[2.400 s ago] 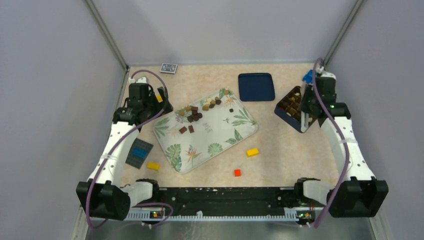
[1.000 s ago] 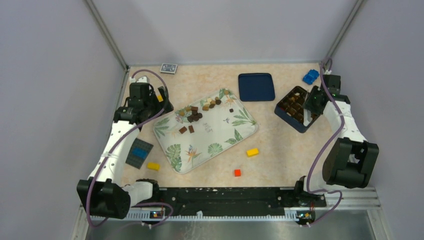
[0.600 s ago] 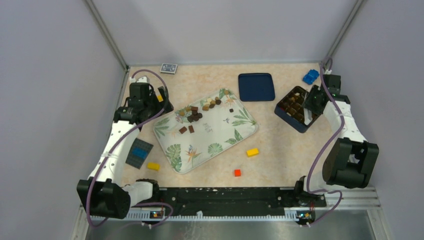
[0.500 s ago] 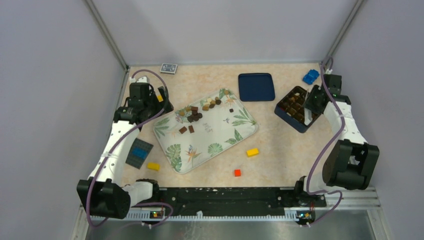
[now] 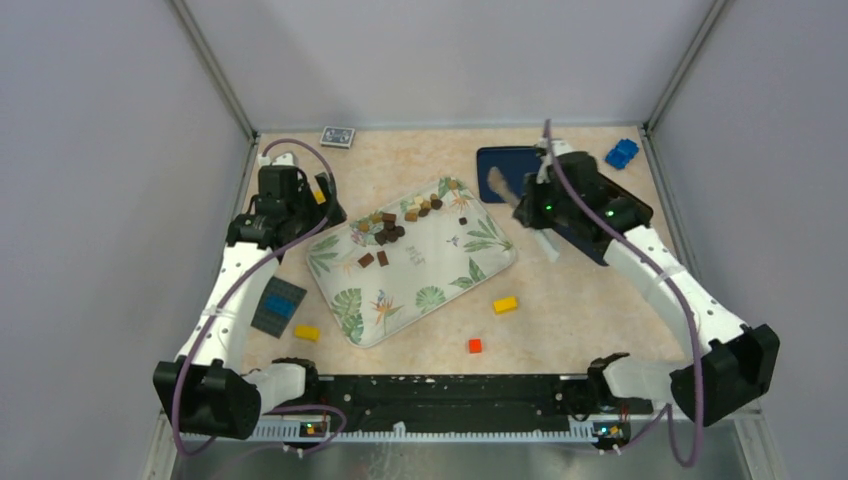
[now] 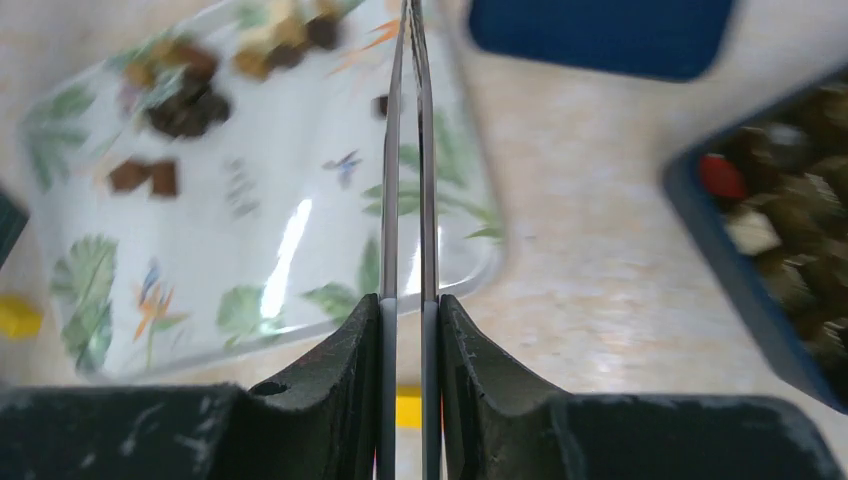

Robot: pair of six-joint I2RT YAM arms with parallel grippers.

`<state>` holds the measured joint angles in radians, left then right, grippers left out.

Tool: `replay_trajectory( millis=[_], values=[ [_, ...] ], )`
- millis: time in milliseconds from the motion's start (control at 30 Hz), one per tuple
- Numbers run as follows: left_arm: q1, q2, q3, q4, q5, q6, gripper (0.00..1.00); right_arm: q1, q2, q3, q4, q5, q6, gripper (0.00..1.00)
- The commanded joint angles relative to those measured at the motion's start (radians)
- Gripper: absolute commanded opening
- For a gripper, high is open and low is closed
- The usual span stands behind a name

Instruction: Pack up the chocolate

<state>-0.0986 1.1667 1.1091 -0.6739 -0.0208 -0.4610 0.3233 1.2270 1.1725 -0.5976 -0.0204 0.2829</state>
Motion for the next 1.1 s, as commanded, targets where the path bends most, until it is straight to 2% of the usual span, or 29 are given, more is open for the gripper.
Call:
replay_trajectory(
  millis=[0,133,367,733,1067],
  values=[
    [0.007,-0.039,0.022,0.007,-0.029,0.003,0.99,0.277,0.015,0.008,0.015,0.052,-0.001,0.20],
    [0.011,-0.048,0.025,-0.011,-0.039,-0.011,0.99,0.502,0.099,-0.005,0.089,0.129,0.025,0.25],
    [0.016,-0.094,0.017,-0.030,-0.074,-0.045,0.99,0.730,0.284,0.017,0.206,0.223,0.045,0.31],
    [0.019,-0.108,0.031,-0.047,-0.085,-0.032,0.99,0.825,0.446,0.072,0.288,0.299,0.047,0.44],
    [0.019,-0.103,0.032,-0.042,-0.078,-0.022,0.99,0.846,0.532,0.126,0.290,0.380,0.031,0.43]
  ],
)
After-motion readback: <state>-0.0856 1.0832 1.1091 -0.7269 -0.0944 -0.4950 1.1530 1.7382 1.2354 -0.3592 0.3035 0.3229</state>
